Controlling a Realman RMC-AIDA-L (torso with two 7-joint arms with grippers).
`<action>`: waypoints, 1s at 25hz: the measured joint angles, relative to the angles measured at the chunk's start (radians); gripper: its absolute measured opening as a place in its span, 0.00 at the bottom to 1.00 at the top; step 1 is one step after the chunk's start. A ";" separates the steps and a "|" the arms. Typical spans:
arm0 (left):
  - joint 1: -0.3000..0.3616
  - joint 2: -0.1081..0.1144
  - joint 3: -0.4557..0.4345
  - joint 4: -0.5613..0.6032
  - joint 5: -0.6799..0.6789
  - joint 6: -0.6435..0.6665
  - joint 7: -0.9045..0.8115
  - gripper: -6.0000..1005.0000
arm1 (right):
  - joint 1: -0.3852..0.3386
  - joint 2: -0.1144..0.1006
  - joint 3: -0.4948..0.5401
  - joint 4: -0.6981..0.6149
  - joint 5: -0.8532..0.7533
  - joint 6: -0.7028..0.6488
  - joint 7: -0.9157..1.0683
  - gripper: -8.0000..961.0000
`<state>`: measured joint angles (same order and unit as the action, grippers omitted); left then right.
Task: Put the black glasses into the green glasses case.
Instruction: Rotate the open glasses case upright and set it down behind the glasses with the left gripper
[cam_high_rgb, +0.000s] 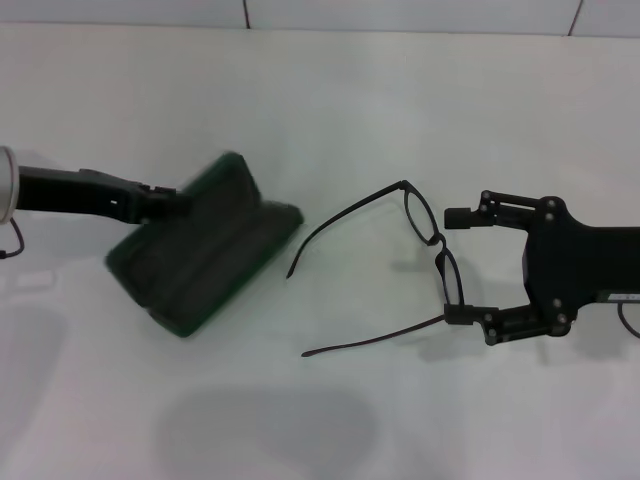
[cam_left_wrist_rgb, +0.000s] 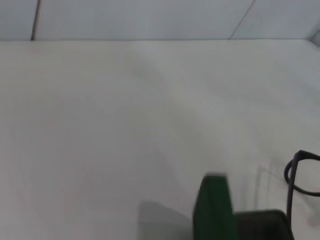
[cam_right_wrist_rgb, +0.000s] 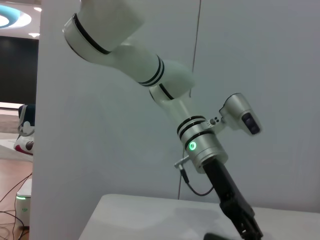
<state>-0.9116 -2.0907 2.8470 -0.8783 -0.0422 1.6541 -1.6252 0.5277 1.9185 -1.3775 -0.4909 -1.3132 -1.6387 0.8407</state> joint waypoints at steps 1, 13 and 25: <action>-0.003 0.000 0.000 0.000 0.000 0.002 0.000 0.36 | -0.003 0.000 0.000 0.000 0.000 -0.001 -0.005 0.91; -0.129 0.009 0.000 0.020 -0.046 -0.045 0.175 0.19 | -0.041 0.012 -0.002 -0.004 -0.028 -0.029 -0.069 0.91; -0.296 0.002 0.000 0.285 0.030 -0.372 0.594 0.24 | -0.089 0.019 -0.003 -0.001 -0.032 -0.037 -0.117 0.91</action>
<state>-1.2074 -2.0887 2.8471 -0.5932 -0.0127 1.2820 -1.0310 0.4386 1.9379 -1.3804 -0.4922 -1.3456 -1.6754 0.7239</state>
